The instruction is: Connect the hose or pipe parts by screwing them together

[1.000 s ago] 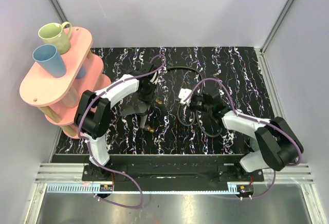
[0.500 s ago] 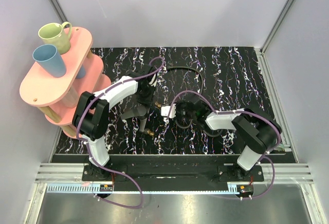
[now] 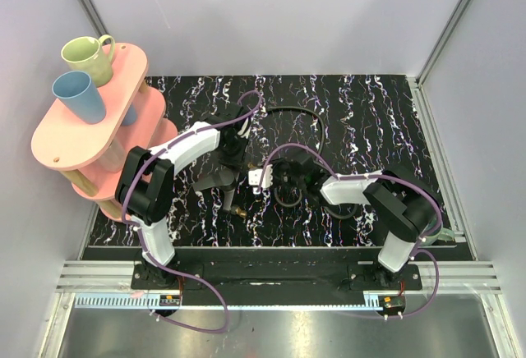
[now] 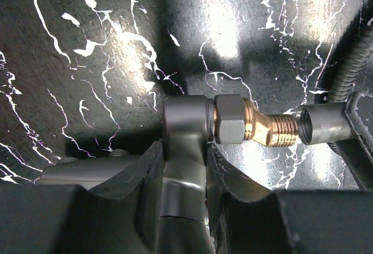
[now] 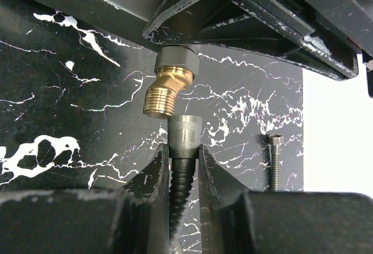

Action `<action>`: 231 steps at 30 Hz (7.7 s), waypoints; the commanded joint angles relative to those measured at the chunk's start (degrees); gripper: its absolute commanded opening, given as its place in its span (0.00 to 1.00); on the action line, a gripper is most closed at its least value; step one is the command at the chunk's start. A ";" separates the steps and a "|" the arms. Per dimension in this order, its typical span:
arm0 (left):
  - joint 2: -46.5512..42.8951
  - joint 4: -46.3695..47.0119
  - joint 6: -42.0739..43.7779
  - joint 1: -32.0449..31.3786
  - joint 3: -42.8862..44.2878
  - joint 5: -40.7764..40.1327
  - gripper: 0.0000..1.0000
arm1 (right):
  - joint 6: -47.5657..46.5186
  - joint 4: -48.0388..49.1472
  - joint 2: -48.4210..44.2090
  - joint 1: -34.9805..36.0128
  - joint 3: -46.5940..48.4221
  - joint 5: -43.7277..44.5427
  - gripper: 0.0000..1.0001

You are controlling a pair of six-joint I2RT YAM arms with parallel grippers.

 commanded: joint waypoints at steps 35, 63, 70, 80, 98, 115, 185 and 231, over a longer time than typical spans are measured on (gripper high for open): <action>-4.16 2.21 -5.13 -0.12 -0.38 2.22 0.00 | 9.80 5.83 -0.51 2.12 -1.26 0.83 0.00; -8.02 6.51 -2.67 -1.61 -3.02 12.76 0.00 | 22.19 4.62 -1.48 2.82 2.68 -0.93 0.00; -9.34 6.78 -0.39 -2.31 -3.11 12.68 0.00 | 30.16 -0.22 -0.25 2.73 7.25 -1.55 0.00; -10.92 9.68 0.32 -3.55 -4.43 12.41 0.00 | 34.32 -7.26 1.42 2.82 12.97 -2.25 0.00; -10.93 10.48 4.63 -3.81 -5.22 13.30 0.00 | 37.58 -2.68 1.51 2.29 11.39 -2.88 0.00; -11.18 13.02 5.94 -4.34 -5.48 16.19 0.00 | 45.74 -3.82 0.71 0.19 12.09 -6.37 0.00; -26.83 49.15 -3.37 -5.22 -29.21 9.26 0.00 | 130.29 57.70 16.80 -12.47 -4.88 -14.29 0.00; -29.12 58.47 -2.32 -5.22 -34.84 6.53 0.00 | 153.94 57.87 20.40 -12.47 -6.28 -12.01 0.16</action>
